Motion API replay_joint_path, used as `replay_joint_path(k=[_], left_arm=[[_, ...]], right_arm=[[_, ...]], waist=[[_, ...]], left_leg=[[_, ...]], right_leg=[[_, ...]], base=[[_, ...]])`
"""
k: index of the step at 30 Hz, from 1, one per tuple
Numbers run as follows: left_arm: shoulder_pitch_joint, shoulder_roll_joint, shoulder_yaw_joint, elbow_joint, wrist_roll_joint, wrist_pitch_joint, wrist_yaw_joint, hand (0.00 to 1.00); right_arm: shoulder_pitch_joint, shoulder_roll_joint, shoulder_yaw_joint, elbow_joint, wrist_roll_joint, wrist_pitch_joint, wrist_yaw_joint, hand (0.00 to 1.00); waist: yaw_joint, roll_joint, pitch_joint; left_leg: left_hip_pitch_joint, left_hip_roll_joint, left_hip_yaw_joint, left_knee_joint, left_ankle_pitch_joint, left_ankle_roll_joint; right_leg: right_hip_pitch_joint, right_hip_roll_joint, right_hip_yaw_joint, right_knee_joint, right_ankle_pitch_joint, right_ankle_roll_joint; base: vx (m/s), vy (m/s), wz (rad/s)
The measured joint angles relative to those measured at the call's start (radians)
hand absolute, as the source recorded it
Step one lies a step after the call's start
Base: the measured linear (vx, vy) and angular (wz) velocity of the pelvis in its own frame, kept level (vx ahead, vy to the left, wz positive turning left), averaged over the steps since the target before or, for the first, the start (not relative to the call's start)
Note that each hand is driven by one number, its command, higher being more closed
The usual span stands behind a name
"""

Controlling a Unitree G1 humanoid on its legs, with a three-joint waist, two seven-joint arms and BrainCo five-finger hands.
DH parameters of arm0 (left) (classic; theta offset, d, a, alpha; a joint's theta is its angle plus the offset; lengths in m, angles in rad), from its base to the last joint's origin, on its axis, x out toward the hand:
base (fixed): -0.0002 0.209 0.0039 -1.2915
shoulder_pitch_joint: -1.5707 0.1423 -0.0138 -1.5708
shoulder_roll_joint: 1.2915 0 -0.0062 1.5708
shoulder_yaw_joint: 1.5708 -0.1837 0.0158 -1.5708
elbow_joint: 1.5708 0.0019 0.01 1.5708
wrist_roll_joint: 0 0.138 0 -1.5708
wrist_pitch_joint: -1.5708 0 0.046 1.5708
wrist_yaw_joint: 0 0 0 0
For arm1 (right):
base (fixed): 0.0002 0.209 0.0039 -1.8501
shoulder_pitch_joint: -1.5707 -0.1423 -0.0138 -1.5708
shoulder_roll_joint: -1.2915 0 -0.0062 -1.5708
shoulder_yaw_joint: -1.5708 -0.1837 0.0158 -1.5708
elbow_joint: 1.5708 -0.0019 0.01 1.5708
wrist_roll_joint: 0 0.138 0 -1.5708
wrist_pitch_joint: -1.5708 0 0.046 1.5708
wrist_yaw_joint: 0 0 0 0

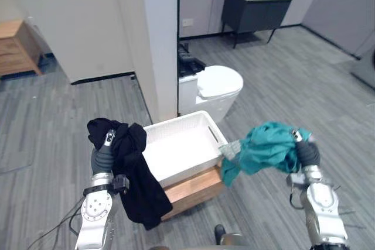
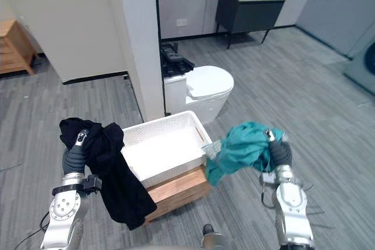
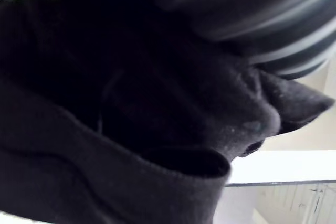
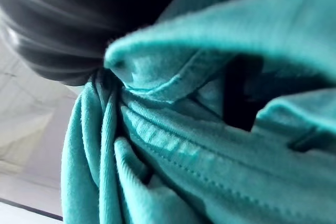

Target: Tidy the bed and pick cloth on bed and put in laundry

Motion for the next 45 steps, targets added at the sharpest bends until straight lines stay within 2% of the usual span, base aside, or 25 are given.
replay_joint_path(k=[1, 4, 7, 11, 15, 16, 19, 20, 23, 26, 29, 33, 38, 42, 45], left_arm=[[-0.034, -0.021, 0.0, -0.001, -0.002, 0.001, -0.02, 1.0], [-0.065, -0.031, 0.002, -0.024, -0.002, 0.0, -0.042, 1.0], [-0.066, -0.031, 0.012, -0.037, -0.005, 0.001, -0.044, 1.0], [-0.067, -0.031, 0.01, -0.038, -0.014, 0.001, -0.072, 1.0], [-0.071, -0.027, -0.013, -0.038, -0.014, 0.0, -0.086, 1.0], [-0.077, -0.027, -0.029, -0.038, -0.014, 0.0, -0.087, 1.0], [-0.095, -0.026, -0.061, -0.038, -0.014, 0.001, -0.087, 1.0], [-0.096, -0.025, -0.063, -0.038, -0.014, 0.001, -0.087, 1.0], [-0.095, -0.024, -0.063, -0.038, -0.014, 0.006, -0.087, 1.0], [-0.095, -0.023, -0.062, -0.038, -0.014, 0.007, -0.09, 1.0], [-0.092, -0.014, -0.061, -0.038, -0.015, 0.028, -0.11, 1.0], [-0.055, -0.013, -0.056, -0.039, -0.015, 0.048, -0.132, 1.0], [-0.022, -0.013, -0.056, -0.048, -0.015, 0.058, -0.153, 1.0], [0.004, -0.013, -0.053, -0.119, -0.015, 0.059, -0.153, 1.0], [-0.022, -0.01, -0.056, -0.142, -0.015, 0.05, -0.152, 1.0]], right_arm=[[-0.006, -0.016, -0.028, -0.046, -0.009, -0.005, 0.001, 1.0], [-0.041, -0.038, -0.066, -0.126, -0.013, -0.021, 0.007, 1.0], [-0.142, -0.074, -0.069, -0.182, -0.01, -0.041, 0.05, 1.0], [-0.275, -0.116, -0.05, -0.199, -0.005, -0.033, 0.097, 1.0], [-0.461, -0.163, 0.058, -0.174, 0.002, 0.054, 0.123, 1.0], [-0.538, -0.174, 0.101, -0.139, 0.002, 0.091, 0.126, 1.0], [-0.607, -0.174, 0.136, -0.086, 0.001, 0.161, 0.124, 1.0], [-0.627, -0.174, 0.155, -0.061, 0.001, 0.191, 0.124, 1.0], [-0.651, -0.174, 0.184, -0.014, 0.0, 0.241, 0.121, 1.0], [-0.654, -0.173, 0.189, 0.015, 0.0, 0.251, 0.118, 1.0], [-0.657, -0.173, 0.201, 0.038, 0.0, 0.27, 0.104, 1.0], [-0.653, -0.162, 0.21, 0.091, 0.0, 0.309, 0.097, 1.0], [-0.532, -0.124, 0.203, 0.094, -0.012, 0.312, 0.09, 1.0], [-0.451, -0.066, 0.216, 0.103, -0.041, 0.311, 0.122, 1.0], [-0.488, -0.054, 0.231, 0.183, -0.053, 0.305, 0.121, 1.0]], waist=[[-0.005, 0.015, 0.01], [-0.003, 0.021, 0.011], [-0.001, 0.01, 0.013], [-0.001, 0.0, 0.009], [0.008, -0.018, -0.004], [0.018, -0.024, -0.009], [0.054, -0.036, -0.019], [0.058, -0.037, -0.024], [0.063, -0.036, -0.036], [0.063, -0.039, -0.042], [0.061, -0.04, -0.043], [0.064, -0.039, -0.044], [0.059, -0.031, -0.041], [0.057, -0.01, -0.029], [0.055, 0.017, -0.002]], left_leg=[[0.01, 0.026, 0.086, -0.026, 0.032, -0.019], [0.043, 0.03, 0.172, -0.1, 0.059, 0.012], [0.058, 0.001, 0.184, -0.178, 0.103, 0.027], [0.054, -0.03, 0.162, -0.242, 0.144, 0.028], [0.04, -0.026, 0.172, -0.265, 0.17, 0.016], [0.035, -0.029, 0.171, -0.267, 0.185, 0.022], [0.031, -0.033, 0.171, -0.266, 0.197, 0.019], [0.029, -0.033, 0.171, -0.272, 0.209, 0.02], [0.031, -0.036, 0.167, -0.298, 0.227, 0.028], [0.034, -0.051, 0.157, -0.321, 0.243, 0.035], [0.035, -0.065, 0.139, -0.353, 0.272, 0.041], [0.035, -0.074, 0.135, -0.412, 0.304, 0.035], [0.039, -0.059, 0.17, -0.474, 0.346, 0.021], [0.033, -0.048, 0.171, -0.48, 0.364, 0.012], [-0.015, -0.047, 0.171, -0.478, 0.382, 0.012]], right_leg=[[0.035, -0.002, -0.043, -0.018, -0.001, -0.019], [0.071, -0.007, -0.08, -0.035, -0.009, -0.033], [0.072, -0.029, -0.087, -0.063, 0.005, -0.036], [0.097, -0.062, -0.127, -0.129, 0.045, -0.034], [0.114, -0.082, -0.182, -0.152, 0.054, -0.035], [0.113, -0.088, -0.192, -0.153, 0.056, -0.035], [0.116, -0.088, -0.206, -0.153, 0.064, -0.045], [0.117, -0.088, -0.22, -0.156, 0.078, -0.055], [0.117, -0.095, -0.239, -0.156, 0.093, -0.064], [0.118, -0.109, -0.251, -0.156, 0.096, -0.062], [0.118, -0.122, -0.275, -0.158, 0.096, -0.062], [0.117, -0.127, -0.295, -0.183, 0.095, -0.061], [0.112, -0.116, -0.323, -0.192, 0.091, -0.055], [0.104, -0.107, -0.327, -0.193, 0.091, -0.055], [0.056, -0.107, -0.328, -0.194, 0.103, -0.049]], base=[[0.14, -0.292, 0.85], [0.05, -0.129, 0.44], [-0.05, -0.02, 0.13], [-0.05, 0.027, 0.33], [-0.01, 0.035, 0.43], [0.01, 0.045, 0.22], [0.01, 0.033, 0.2], [0.0, 0.044, 0.24], [-0.02, 0.042, 0.2], [-0.04, 0.038, 0.15], [-0.08, 0.012, 0.19], [-0.11, -0.027, 0.1], [-0.08, -0.045, 0.17], [-0.05, -0.033, 0.0], [-0.07, -0.032, -0.03]])
